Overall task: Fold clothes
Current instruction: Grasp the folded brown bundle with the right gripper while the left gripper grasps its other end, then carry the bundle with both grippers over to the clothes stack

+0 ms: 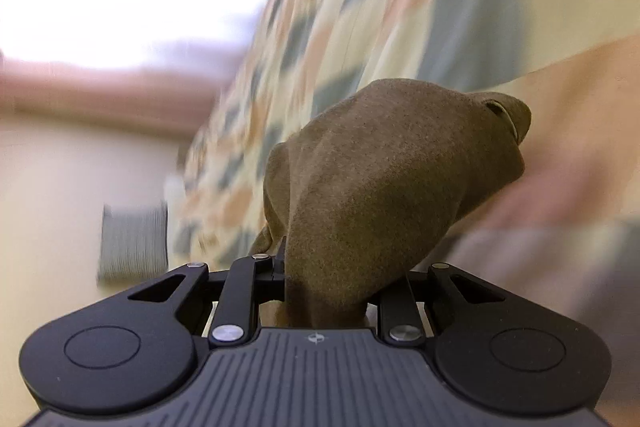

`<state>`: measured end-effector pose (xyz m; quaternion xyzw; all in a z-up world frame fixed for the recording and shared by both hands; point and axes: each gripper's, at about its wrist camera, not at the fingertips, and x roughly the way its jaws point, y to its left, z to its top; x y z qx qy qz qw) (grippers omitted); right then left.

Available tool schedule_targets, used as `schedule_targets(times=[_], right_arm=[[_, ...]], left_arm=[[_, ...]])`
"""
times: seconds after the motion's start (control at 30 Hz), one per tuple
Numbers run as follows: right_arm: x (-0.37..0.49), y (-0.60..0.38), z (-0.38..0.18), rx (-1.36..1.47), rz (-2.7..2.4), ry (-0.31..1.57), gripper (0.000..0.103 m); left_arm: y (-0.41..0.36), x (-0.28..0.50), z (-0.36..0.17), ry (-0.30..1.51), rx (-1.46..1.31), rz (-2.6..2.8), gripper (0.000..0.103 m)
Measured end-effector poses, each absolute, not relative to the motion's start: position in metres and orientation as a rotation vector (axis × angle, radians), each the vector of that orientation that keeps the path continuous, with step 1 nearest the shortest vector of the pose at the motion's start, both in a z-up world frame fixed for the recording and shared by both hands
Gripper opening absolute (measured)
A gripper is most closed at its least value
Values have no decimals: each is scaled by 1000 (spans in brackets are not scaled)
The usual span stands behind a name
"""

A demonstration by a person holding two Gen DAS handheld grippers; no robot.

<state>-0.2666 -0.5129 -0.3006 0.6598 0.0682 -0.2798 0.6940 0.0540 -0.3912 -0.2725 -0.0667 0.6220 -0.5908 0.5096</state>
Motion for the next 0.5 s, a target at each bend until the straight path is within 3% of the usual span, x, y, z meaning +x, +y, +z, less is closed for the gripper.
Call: schedule_targets(times=[0.5], right_arm=[[-630, -313, -188, 1500, -1095, -292, 23]], left_arm=[[-373, -307, -178, 1618, 143, -1873, 29]])
